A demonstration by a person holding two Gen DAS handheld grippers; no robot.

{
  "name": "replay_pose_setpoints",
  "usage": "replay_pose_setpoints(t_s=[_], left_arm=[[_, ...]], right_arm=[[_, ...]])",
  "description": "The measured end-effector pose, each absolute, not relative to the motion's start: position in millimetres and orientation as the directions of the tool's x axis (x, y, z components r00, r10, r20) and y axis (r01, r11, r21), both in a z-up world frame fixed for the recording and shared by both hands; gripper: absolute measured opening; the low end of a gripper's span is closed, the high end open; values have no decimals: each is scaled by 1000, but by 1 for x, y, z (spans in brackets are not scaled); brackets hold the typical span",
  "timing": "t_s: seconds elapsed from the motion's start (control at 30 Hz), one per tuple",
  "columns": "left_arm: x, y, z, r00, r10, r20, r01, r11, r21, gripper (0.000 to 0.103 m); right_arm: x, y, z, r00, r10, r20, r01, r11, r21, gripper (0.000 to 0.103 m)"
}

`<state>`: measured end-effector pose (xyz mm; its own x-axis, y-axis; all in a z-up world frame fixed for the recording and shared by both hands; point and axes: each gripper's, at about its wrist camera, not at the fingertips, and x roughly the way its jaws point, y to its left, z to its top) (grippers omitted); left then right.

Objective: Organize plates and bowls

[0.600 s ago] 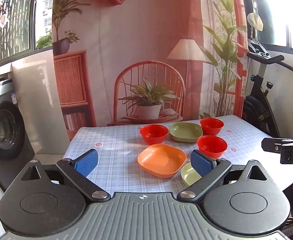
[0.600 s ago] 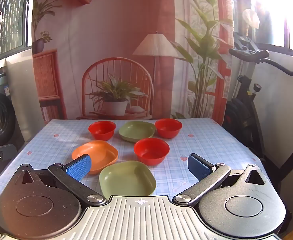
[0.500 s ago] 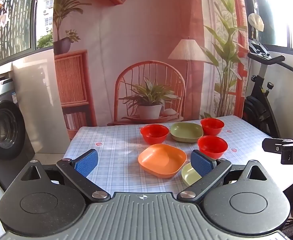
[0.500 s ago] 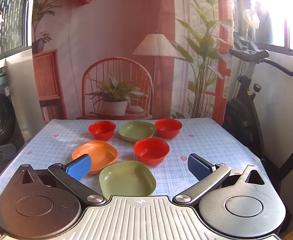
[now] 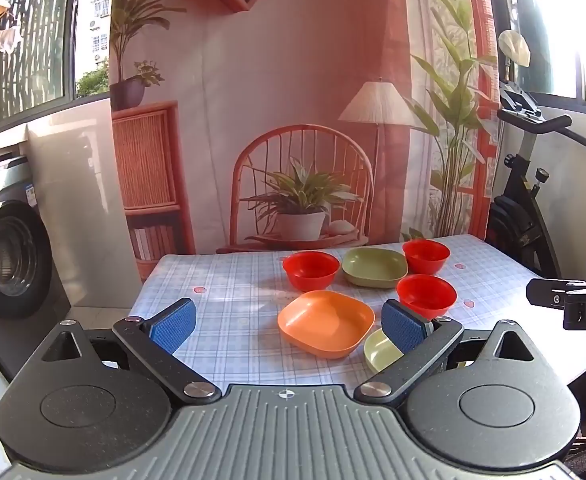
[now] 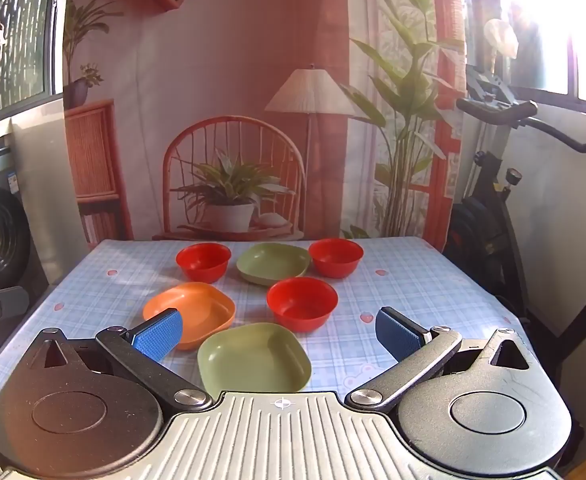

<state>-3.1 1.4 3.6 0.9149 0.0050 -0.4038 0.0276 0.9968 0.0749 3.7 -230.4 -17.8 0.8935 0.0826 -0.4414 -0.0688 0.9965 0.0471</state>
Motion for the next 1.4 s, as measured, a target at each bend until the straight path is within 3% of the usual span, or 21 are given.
replay_pose_setpoints(t_s=[1.4], left_arm=[[-2,3,1,912,10,-410,16,998,61,100]], right_arm=[[4,-231,-19,894,84,-441,-69,996,49,103]])
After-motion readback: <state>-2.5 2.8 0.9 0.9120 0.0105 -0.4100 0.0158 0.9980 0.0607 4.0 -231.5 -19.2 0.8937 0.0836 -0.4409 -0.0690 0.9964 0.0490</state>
